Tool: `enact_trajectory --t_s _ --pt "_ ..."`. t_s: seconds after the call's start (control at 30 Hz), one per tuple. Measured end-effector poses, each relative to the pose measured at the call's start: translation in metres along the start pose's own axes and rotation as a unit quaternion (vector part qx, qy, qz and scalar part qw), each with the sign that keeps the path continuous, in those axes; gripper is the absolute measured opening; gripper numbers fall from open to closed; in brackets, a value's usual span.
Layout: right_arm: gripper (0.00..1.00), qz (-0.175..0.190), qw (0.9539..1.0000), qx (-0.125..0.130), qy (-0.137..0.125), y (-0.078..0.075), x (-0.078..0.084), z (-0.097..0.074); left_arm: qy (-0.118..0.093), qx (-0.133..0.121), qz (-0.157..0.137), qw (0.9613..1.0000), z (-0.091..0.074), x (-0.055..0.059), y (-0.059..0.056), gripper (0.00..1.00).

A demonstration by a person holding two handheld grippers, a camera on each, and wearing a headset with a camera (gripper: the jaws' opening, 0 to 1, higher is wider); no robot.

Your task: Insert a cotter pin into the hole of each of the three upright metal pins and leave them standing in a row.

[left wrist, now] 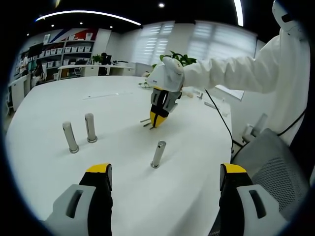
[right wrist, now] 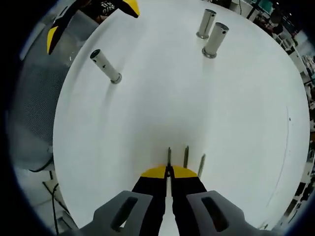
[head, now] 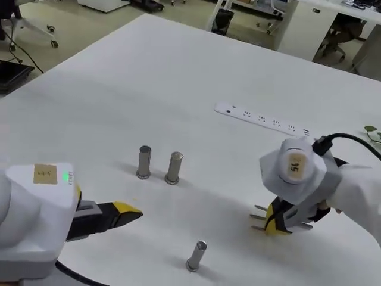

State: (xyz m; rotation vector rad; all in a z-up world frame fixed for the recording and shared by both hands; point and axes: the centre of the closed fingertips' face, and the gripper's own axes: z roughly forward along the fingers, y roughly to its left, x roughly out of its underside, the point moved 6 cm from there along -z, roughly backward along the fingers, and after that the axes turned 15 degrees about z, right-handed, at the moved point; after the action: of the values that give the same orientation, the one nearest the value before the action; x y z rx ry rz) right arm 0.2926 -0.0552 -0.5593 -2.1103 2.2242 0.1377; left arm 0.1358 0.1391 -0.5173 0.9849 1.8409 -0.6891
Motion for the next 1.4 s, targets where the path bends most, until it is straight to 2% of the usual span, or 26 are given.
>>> enact_trajectory --t_s 0.13,0.33,0.47,0.67,0.77,0.97,1.23,1.3,1.37,1.4 --pt "0.00 0.007 0.9997 0.009 -0.022 0.000 0.004 0.000 0.006 0.002 0.000 1.0000 0.004 0.004 0.000 0.90" --pt "0.00 0.014 0.9993 0.014 -0.032 0.001 0.004 0.000 -0.009 0.002 -0.011 0.9999 0.007 0.000 -0.001 0.90" --pt "0.00 0.014 0.9994 0.015 -0.026 0.001 0.003 0.000 -0.011 0.006 -0.006 0.9999 0.007 -0.003 -0.003 0.92" --pt "0.00 -0.009 0.9997 0.020 -0.013 0.002 0.001 0.000 -0.002 0.009 -0.002 1.0000 0.007 -0.001 -0.007 0.91" --pt "0.00 -0.007 0.9997 0.021 -0.012 0.001 0.001 0.000 0.005 0.014 0.007 0.9999 0.005 0.001 -0.010 0.91" --pt "0.00 0.003 0.9998 0.019 -0.008 0.005 0.002 -0.001 0.009 0.009 0.010 0.9999 0.002 0.003 -0.008 0.91" --pt "0.00 0.006 0.9983 0.041 -0.040 0.015 -0.003 -0.018 0.010 0.010 0.018 0.9997 0.002 0.001 -0.012 0.91" --pt "0.00 0.014 0.9969 0.047 -0.061 0.018 -0.005 -0.025 0.008 0.009 0.019 0.9997 0.002 -0.001 -0.012 0.91" --pt "0.00 0.031 0.9935 0.055 -0.095 0.021 -0.009 -0.032 0.008 0.008 0.020 0.9997 0.002 -0.002 -0.012 0.91" --pt "0.00 0.031 0.9925 0.061 -0.102 0.023 -0.009 -0.036 0.008 0.008 0.021 0.9997 0.001 -0.002 -0.012 0.91"
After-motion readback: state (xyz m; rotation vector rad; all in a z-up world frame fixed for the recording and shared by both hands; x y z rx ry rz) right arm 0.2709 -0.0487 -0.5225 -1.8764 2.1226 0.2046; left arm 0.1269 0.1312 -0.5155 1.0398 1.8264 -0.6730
